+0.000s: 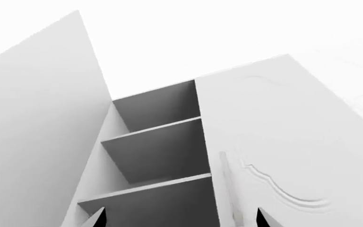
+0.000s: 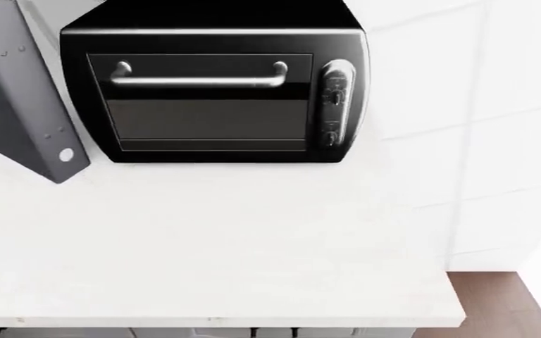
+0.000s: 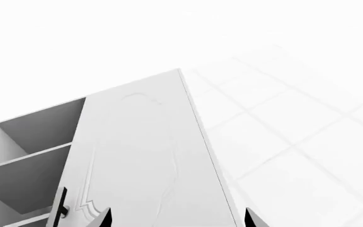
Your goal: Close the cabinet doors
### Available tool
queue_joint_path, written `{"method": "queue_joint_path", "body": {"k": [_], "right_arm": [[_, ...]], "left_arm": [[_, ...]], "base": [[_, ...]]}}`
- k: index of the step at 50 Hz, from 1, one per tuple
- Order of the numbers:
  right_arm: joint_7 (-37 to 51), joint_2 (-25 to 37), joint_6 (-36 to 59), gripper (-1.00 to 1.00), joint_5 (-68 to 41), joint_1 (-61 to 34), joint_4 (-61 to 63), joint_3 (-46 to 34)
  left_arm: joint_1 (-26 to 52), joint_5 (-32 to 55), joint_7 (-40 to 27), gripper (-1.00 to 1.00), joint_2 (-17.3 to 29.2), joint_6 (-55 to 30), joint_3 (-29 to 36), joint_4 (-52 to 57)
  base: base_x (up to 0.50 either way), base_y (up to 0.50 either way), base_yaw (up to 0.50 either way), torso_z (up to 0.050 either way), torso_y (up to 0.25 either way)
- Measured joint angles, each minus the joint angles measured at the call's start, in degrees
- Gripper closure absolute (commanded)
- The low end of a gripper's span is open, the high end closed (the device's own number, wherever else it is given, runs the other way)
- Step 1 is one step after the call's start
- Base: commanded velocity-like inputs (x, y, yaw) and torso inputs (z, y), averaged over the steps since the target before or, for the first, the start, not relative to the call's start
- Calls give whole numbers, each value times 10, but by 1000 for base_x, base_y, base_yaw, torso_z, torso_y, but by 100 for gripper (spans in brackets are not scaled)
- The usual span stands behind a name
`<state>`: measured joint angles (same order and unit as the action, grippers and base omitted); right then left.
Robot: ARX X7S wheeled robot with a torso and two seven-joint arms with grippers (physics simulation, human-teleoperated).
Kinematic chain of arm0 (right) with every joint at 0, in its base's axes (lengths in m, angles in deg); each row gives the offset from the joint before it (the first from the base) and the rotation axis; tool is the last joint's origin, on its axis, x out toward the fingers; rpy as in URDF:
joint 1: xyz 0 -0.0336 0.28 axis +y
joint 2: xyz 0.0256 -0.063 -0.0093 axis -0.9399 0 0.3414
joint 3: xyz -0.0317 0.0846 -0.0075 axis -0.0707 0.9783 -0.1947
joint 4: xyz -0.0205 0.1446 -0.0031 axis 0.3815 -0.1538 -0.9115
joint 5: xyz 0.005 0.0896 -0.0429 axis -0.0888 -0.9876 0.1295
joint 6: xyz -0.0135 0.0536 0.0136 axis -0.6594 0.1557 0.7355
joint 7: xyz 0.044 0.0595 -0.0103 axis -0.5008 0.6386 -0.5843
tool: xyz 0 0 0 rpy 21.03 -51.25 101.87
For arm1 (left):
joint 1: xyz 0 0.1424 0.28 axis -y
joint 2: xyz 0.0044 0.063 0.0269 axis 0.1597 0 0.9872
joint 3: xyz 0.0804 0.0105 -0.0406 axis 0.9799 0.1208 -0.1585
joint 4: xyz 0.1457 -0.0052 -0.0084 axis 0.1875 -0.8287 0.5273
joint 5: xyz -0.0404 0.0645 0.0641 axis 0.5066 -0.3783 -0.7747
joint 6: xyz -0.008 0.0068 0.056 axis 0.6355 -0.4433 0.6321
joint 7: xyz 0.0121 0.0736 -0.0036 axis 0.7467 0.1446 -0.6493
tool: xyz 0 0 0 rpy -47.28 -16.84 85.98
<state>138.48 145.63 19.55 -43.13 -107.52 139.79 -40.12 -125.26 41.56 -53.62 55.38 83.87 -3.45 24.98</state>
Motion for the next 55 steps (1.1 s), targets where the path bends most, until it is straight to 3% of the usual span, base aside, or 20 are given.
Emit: {"method": "queue_joint_path", "body": {"k": [21,55], "right_arm": [[-8,2,-4,-100,-1,37,-2,35],[-17,2,-10,-100,3,77,-7,74]], "left_arm": [[23,121,82,-100,-82,71,-79,-29],[58,141,123,-100,-109,71,-65,-27]], "base": [[0,500,0,0,0],[74,446,0,0,0]]}}
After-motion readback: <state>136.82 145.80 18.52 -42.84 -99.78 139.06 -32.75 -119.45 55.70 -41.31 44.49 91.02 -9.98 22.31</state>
